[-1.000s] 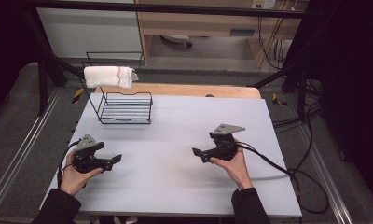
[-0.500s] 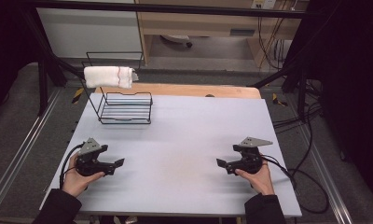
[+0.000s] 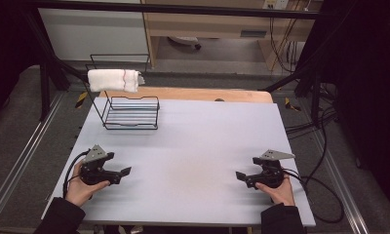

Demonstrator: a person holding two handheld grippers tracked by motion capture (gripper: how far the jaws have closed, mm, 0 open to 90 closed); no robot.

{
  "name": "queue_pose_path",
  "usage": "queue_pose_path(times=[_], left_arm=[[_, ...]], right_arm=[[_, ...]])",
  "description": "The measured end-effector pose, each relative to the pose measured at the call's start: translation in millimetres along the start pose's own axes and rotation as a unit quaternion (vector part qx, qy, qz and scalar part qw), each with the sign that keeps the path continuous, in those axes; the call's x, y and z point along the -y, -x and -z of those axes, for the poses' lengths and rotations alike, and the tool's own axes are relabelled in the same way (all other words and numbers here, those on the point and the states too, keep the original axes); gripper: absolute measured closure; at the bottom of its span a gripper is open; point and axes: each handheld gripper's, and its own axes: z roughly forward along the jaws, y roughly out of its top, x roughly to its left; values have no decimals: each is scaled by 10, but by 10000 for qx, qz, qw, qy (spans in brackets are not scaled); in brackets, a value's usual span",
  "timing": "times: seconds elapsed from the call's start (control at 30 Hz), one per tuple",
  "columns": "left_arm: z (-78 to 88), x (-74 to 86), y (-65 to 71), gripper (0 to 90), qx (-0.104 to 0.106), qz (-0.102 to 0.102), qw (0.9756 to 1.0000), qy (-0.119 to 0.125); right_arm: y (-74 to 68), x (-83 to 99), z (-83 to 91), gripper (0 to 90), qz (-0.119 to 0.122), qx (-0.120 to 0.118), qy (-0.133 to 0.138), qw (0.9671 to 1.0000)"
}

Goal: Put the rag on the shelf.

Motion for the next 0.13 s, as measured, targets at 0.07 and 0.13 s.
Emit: queue_pose_path(times=[0.07, 0.13], left_arm=[[1, 2, -1, 82, 6, -17, 10000, -25], [0, 5, 2, 82, 16, -25, 10000, -37]], right_arm=[[-3, 1, -2, 8, -7, 22, -10, 10000], [-2, 2, -1, 8, 7, 27, -17, 10000]])
